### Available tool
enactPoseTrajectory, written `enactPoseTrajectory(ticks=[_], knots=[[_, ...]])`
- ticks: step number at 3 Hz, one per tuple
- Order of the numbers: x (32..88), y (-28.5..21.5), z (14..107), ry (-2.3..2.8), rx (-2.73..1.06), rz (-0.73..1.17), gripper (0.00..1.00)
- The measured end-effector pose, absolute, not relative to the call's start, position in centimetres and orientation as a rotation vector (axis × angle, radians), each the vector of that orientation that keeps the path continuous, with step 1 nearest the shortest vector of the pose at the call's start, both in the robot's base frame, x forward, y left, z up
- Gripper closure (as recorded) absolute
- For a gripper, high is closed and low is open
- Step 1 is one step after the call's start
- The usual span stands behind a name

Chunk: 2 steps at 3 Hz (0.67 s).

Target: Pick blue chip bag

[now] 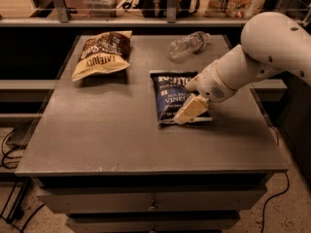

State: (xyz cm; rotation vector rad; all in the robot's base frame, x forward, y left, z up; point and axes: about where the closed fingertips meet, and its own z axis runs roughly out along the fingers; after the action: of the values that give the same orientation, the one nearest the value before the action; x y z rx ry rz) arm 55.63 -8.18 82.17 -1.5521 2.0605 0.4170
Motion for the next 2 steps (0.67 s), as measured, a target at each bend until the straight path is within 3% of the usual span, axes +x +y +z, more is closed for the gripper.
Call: enactPoseTrajectory(ticks=[2], knots=[[55.63, -8.23, 83.06, 2.064, -1.550, 0.418, 0.88]])
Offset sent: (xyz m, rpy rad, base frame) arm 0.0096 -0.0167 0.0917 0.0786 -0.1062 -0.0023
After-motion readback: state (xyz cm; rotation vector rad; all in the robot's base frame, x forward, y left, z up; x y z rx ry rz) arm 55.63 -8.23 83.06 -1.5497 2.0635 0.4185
